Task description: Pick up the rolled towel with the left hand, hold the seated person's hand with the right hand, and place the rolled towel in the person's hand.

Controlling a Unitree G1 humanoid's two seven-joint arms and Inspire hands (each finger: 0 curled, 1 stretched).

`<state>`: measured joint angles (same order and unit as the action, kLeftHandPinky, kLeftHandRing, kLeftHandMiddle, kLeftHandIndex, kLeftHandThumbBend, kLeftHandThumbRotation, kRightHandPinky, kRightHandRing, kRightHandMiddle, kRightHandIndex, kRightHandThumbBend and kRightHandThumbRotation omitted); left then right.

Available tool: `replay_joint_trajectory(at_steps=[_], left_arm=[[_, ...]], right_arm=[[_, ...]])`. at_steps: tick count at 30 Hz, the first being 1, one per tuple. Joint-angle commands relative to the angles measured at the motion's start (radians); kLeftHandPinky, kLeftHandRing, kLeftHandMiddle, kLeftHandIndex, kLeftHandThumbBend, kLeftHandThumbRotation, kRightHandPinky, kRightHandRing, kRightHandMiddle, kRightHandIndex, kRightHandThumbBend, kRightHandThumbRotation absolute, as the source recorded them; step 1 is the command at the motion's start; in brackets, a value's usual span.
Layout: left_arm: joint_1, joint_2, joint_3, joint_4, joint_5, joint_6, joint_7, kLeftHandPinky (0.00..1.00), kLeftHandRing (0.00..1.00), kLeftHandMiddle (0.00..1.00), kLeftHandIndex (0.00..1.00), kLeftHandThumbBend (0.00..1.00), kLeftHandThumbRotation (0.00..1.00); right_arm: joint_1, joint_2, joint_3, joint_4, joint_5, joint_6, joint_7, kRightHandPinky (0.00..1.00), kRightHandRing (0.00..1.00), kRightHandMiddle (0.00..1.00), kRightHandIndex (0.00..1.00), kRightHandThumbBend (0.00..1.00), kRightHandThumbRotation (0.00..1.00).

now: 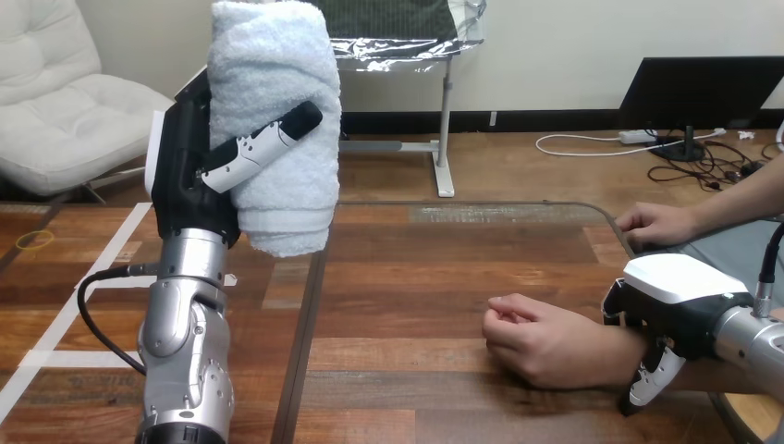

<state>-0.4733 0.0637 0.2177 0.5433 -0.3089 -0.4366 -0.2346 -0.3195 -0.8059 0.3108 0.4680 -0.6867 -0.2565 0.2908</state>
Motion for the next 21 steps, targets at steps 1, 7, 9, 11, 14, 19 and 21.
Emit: replay_joint_trajectory(at_steps=[1, 7, 9, 11, 14, 19, 21], left_arm=[[-0.055, -0.001, 0.011, -0.059, -0.022, -0.021, -0.008, 0.23, 0.30, 0.37, 0.40, 0.52, 0.00], [-0.056, -0.001, 0.012, -0.057, -0.022, -0.020, -0.009, 0.23, 0.30, 0.37, 0.40, 0.52, 0.00], [-0.056, -0.001, 0.012, -0.058, -0.020, -0.020, -0.007, 0.23, 0.30, 0.37, 0.40, 0.53, 0.00], [-0.055, -0.001, 0.011, -0.061, -0.020, -0.019, -0.006, 0.23, 0.30, 0.37, 0.40, 0.52, 0.00], [-0.054, -0.003, 0.010, -0.067, -0.019, -0.016, -0.005, 0.23, 0.30, 0.37, 0.40, 0.52, 0.00], [-0.054, -0.005, 0.010, -0.067, -0.018, -0.018, -0.003, 0.23, 0.29, 0.37, 0.40, 0.51, 0.00], [-0.055, -0.005, 0.009, -0.065, -0.016, -0.020, -0.002, 0.23, 0.29, 0.37, 0.40, 0.51, 0.00]], right_arm=[[-0.010, 0.029, 0.015, 0.036, 0.006, -0.008, -0.005, 0.16, 0.22, 0.31, 0.37, 0.87, 0.00], [-0.010, 0.030, 0.013, 0.043, 0.010, -0.008, -0.014, 0.15, 0.21, 0.30, 0.36, 0.87, 0.00], [-0.010, 0.031, 0.012, 0.046, 0.013, -0.007, -0.015, 0.15, 0.22, 0.30, 0.36, 0.86, 0.01], [-0.008, 0.031, 0.009, 0.047, 0.017, -0.011, -0.021, 0.15, 0.21, 0.30, 0.35, 0.86, 0.01], [-0.006, 0.032, 0.005, 0.048, 0.021, -0.018, -0.032, 0.15, 0.21, 0.29, 0.34, 0.85, 0.02], [-0.006, 0.033, 0.002, 0.053, 0.029, -0.024, -0.041, 0.14, 0.20, 0.27, 0.31, 0.86, 0.02], [-0.007, 0.032, 0.002, 0.052, 0.030, -0.024, -0.040, 0.14, 0.19, 0.27, 0.30, 0.85, 0.03]])
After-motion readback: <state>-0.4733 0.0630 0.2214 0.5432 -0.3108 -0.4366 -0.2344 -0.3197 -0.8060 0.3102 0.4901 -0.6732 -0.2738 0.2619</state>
